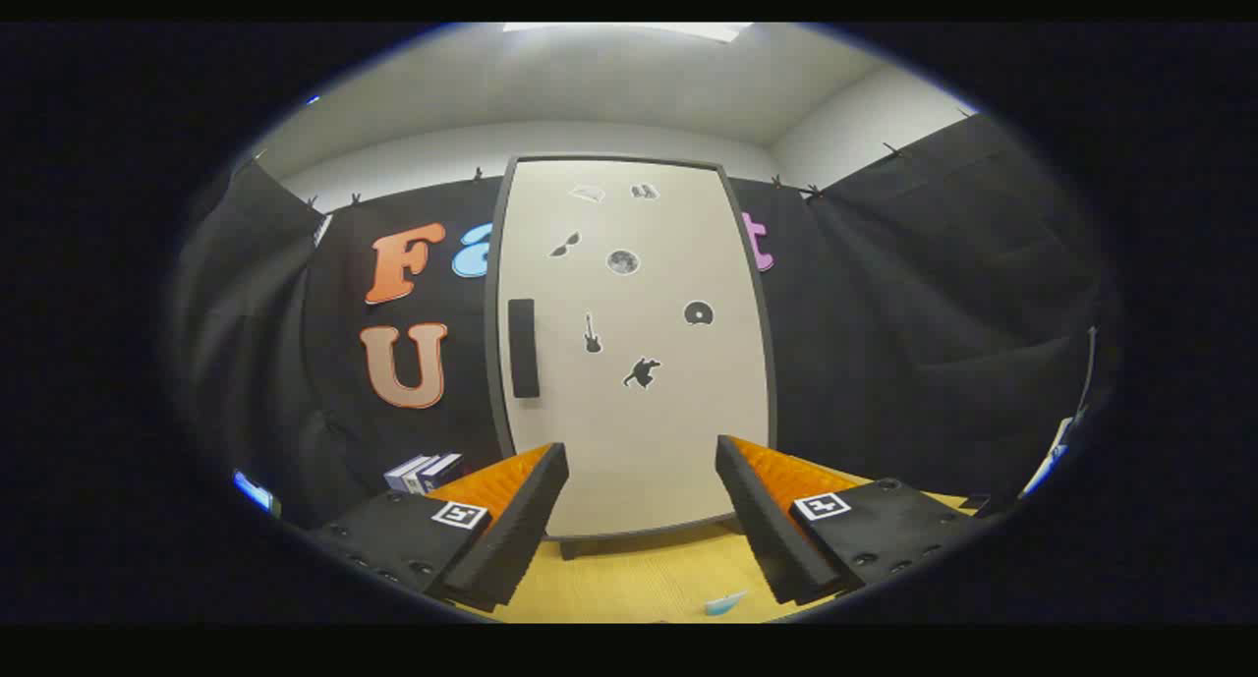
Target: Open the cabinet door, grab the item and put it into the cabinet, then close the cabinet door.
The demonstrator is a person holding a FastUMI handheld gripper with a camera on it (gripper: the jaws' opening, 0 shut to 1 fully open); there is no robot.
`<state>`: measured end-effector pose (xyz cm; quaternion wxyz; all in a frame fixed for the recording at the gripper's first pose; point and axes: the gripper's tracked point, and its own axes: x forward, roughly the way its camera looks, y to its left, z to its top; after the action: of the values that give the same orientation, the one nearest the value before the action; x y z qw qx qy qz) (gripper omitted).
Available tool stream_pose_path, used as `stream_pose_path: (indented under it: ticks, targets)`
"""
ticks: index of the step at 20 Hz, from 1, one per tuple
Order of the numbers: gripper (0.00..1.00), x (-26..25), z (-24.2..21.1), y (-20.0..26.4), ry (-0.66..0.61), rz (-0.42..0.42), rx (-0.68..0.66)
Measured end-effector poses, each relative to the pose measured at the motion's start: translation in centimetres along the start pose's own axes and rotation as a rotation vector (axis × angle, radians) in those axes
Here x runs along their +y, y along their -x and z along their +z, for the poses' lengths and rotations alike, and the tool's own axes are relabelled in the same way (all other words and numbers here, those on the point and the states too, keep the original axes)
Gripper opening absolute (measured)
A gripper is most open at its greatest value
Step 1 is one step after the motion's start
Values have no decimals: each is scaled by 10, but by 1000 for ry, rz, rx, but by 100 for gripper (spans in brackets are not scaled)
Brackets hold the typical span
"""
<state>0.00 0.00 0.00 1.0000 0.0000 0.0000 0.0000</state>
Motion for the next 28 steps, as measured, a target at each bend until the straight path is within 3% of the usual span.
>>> stream_pose_path:
  ticks: [10,21,28]
  targets:
    - [97,6,-15,-24,5,41,22]
    - [97,13,-21,-14,-6,39,35]
    - [97,45,23,-31,26,130,-46]
